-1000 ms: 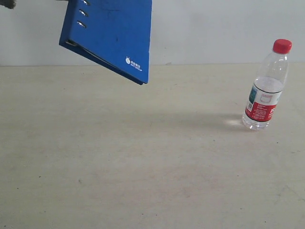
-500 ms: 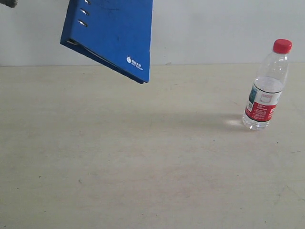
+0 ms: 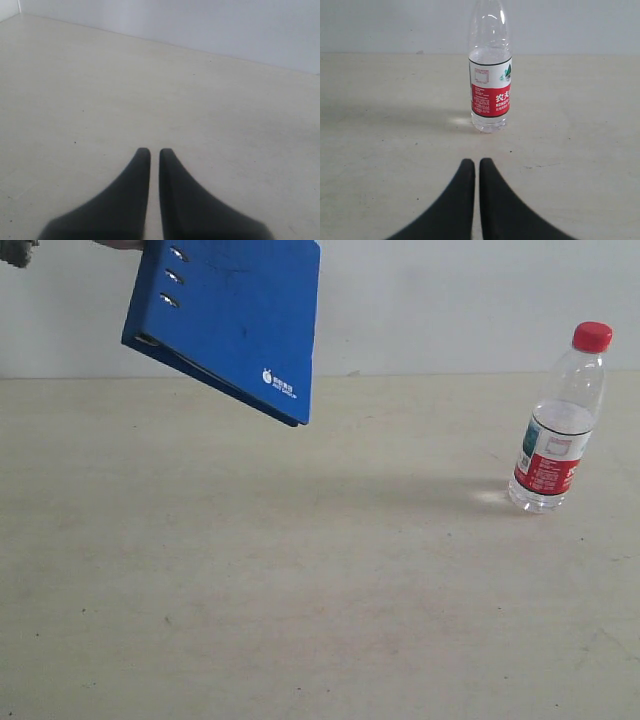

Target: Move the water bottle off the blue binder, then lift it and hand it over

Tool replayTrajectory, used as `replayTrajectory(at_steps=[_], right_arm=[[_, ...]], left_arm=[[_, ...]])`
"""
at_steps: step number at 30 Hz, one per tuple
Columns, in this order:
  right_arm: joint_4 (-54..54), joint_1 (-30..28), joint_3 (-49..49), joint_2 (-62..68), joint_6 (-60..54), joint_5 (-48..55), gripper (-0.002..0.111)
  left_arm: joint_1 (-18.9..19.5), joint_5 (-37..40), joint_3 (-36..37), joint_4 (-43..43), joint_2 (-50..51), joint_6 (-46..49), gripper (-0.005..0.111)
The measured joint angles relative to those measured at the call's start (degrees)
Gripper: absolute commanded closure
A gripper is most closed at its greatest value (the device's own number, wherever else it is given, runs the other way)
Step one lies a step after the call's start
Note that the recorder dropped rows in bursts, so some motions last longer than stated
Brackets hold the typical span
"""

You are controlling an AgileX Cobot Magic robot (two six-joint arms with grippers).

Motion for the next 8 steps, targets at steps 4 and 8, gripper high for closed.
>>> replayTrajectory(at_steps=[4, 8], right_arm=[[0.0, 0.0, 0.0, 0.0, 0.0, -0.17, 0.107], [0.0, 0.0, 0.0, 0.0, 0.0, -0.17, 0.107]], left_arm=[[0.0, 0.0, 0.0, 0.0, 0.0, 0.0, 0.1], [0.0, 0.0, 0.0, 0.0, 0.0, 0.0, 0.1]])
